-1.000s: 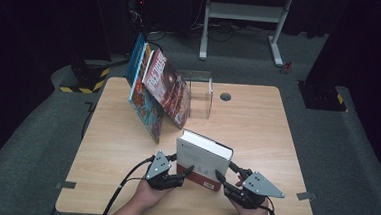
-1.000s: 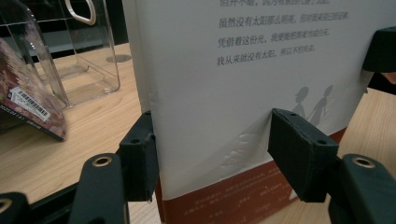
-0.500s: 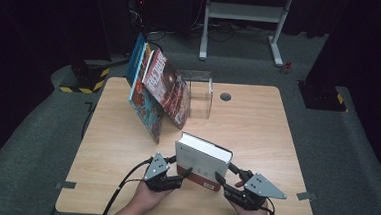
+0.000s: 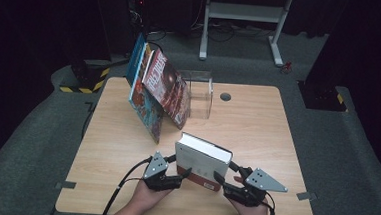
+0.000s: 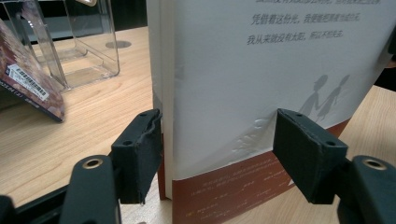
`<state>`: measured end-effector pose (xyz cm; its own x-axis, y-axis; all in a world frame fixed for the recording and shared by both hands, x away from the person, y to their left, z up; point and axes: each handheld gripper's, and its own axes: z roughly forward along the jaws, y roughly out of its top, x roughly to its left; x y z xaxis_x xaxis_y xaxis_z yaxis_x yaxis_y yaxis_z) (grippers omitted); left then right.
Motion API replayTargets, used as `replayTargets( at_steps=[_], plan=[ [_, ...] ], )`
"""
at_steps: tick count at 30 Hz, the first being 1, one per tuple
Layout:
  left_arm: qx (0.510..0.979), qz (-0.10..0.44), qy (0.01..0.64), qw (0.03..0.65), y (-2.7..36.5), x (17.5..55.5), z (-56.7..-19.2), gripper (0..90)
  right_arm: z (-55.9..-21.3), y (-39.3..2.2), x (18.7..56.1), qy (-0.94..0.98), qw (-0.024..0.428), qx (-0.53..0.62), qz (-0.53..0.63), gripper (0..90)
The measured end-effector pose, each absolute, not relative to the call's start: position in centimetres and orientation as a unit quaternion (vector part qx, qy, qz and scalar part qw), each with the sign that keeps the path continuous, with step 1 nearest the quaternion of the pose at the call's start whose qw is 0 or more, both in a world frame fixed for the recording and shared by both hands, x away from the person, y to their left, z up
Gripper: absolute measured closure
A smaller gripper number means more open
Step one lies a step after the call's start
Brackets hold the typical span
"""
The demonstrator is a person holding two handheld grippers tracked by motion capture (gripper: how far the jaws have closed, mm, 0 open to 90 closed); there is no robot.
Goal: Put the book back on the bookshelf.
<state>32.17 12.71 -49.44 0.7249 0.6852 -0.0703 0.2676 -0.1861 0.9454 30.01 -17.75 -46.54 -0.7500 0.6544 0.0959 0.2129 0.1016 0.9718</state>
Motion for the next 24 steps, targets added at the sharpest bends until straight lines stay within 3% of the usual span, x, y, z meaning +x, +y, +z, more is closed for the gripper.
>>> replayTargets(
  at_steps=[11, 17, 24],
  plan=[
    [0.753, 0.178, 0.323, 0.545, 12.7, 32.3, -49.5, 32.8, -46.7, -16.6, 29.9, 0.73, 0.215, 0.291, 0.579, 41.0],
    [0.76, 0.182, 0.319, 0.537, 12.5, 32.2, -49.6, 33.8, -46.5, -15.8, 30.7, 0.742, 0.183, 0.296, 0.573, 30.5],
    [0.757, 0.184, 0.33, 0.534, 13.2, 32.2, -49.7, 34.0, -46.3, -15.1, 30.9, 0.745, 0.193, 0.29, 0.568, 24.9]
  ],
)
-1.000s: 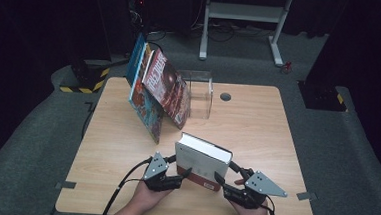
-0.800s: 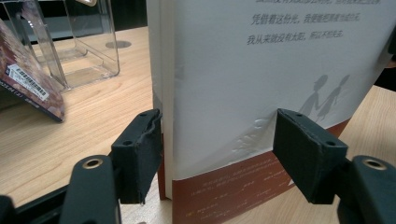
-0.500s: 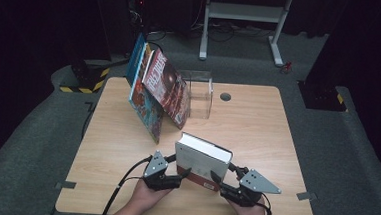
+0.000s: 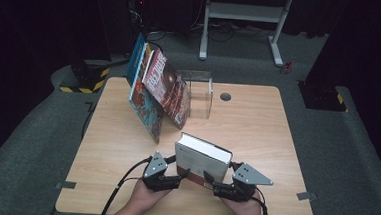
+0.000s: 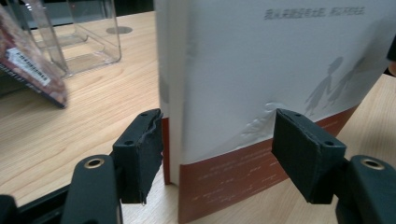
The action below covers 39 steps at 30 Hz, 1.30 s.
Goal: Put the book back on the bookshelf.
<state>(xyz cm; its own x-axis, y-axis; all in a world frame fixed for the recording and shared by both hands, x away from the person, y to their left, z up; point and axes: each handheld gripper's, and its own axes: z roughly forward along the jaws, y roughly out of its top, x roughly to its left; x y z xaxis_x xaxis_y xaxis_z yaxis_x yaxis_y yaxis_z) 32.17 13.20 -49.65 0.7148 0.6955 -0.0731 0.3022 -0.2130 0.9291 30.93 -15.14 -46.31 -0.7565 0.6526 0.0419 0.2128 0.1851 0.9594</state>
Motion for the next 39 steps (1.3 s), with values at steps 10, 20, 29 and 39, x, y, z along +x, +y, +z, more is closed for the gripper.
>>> replayTargets(
  at_steps=[10, 20, 29, 39],
  plan=[
    [0.754, 0.196, 0.345, 0.523, 14.6, 32.0, -49.8, 35.6, -45.7, -15.5, 30.9, 0.732, 0.208, 0.273, 0.588, 37.7],
    [0.751, 0.195, 0.36, 0.518, 15.4, 32.3, -50.0, 35.9, -45.6, -16.1, 31.0, 0.74, 0.181, 0.249, 0.599, 54.1],
    [0.756, 0.201, 0.371, 0.5, 15.7, 32.6, -50.3, 36.1, -45.5, -16.2, 30.8, 0.734, 0.214, 0.264, 0.588, 54.4],
    [0.769, 0.209, 0.386, 0.466, 15.7, 33.3, -51.0, 35.3, -45.4, -17.4, 30.9, 0.718, 0.256, 0.298, 0.574, 54.4]
  ],
)
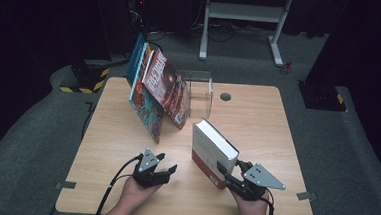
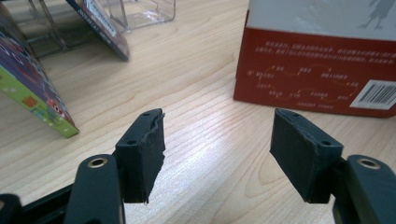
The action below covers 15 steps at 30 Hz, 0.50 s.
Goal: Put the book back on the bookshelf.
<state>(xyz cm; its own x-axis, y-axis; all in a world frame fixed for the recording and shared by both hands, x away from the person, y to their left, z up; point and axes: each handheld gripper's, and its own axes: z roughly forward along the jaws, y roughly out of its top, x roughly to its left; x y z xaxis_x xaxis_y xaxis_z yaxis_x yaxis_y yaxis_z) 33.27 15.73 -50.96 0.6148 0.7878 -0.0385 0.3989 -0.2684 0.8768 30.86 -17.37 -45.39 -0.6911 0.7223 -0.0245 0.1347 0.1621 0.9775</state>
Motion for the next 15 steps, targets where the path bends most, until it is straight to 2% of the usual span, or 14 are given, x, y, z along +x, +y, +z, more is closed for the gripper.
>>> replayTargets(
  at_steps=[15],
  plan=[
    [0.765, 0.22, 0.413, 0.443, 18.0, 33.9, -51.0, 35.9, -45.5, -18.3, 31.4, 0.697, 0.286, 0.332, 0.567, 54.0]
  ],
)
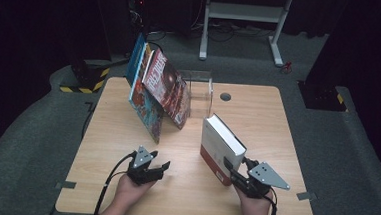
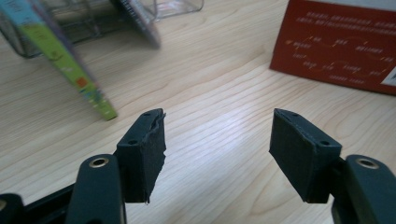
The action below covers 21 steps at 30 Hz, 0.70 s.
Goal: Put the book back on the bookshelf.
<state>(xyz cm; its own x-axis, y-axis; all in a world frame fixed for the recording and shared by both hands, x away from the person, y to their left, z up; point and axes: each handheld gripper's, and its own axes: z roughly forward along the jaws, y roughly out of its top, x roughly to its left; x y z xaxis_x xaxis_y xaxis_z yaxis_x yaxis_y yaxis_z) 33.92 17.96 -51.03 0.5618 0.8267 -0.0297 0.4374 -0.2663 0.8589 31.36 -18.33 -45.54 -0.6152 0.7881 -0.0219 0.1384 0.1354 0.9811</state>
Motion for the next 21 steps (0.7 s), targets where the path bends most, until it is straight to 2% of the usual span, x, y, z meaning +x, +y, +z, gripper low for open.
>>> replayTargets(
  at_steps=[6, 14, 21],
  plan=[
    [0.772, 0.224, 0.421, 0.421, 19.9, 34.1, -50.6, 36.3, -45.6, -18.3, 31.5, 0.691, 0.283, 0.345, 0.568, 53.5],
    [0.774, 0.25, 0.447, 0.373, 25.4, 33.9, -51.2, 36.4, -45.6, -18.0, 31.4, 0.688, 0.283, 0.361, 0.562, 52.5],
    [0.764, 0.247, 0.474, 0.362, 27.0, 34.4, -52.3, 37.0, -45.6, -17.7, 31.3, 0.684, 0.276, 0.374, 0.562, 50.2]
  ],
)
